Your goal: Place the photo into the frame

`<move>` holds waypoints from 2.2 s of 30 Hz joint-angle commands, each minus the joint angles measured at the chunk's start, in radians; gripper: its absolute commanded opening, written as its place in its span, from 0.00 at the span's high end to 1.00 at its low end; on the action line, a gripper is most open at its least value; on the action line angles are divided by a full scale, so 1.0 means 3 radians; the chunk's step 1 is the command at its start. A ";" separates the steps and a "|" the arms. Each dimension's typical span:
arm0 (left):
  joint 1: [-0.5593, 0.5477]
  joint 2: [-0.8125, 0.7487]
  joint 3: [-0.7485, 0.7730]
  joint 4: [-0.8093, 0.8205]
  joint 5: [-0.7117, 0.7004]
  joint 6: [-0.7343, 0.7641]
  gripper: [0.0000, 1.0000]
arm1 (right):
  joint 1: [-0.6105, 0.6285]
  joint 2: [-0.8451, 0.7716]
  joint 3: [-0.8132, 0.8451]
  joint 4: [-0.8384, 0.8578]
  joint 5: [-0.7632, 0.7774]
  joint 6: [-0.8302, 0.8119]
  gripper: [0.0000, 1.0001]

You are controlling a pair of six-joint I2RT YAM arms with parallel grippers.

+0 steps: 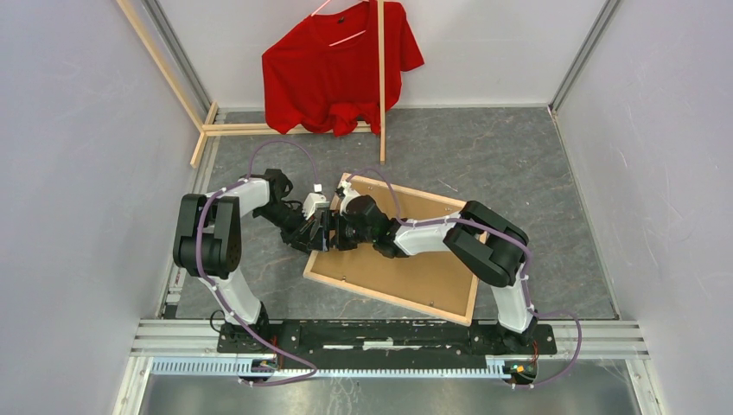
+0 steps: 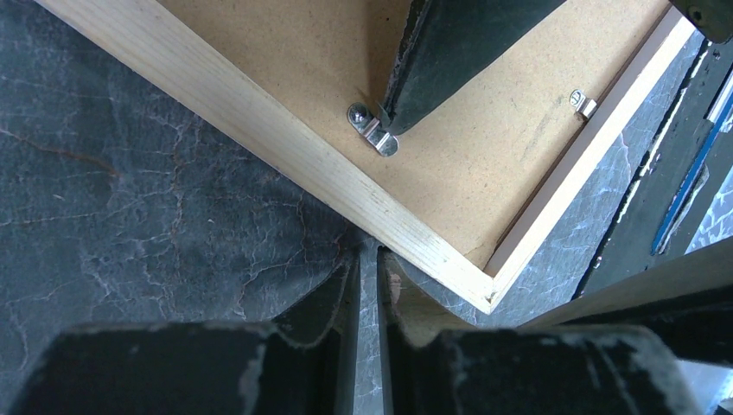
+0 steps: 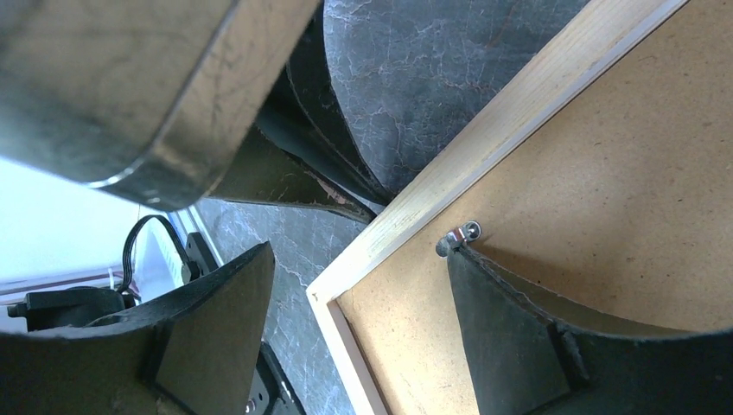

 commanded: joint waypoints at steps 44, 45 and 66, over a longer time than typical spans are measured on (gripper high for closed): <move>-0.0052 0.0271 0.0575 0.0239 -0.0010 -0.0259 0.82 | -0.1167 -0.1244 -0.0775 -0.0361 0.0439 -0.0486 0.04; -0.0076 0.0294 0.0594 0.0244 -0.0016 -0.0271 0.82 | -0.1197 -0.1166 -0.0695 -0.0396 0.0416 -0.0521 0.04; -0.0372 0.0190 0.0311 0.0153 0.0128 -0.0043 0.82 | -0.1249 0.0064 0.0290 -0.0375 0.0194 -0.0375 0.11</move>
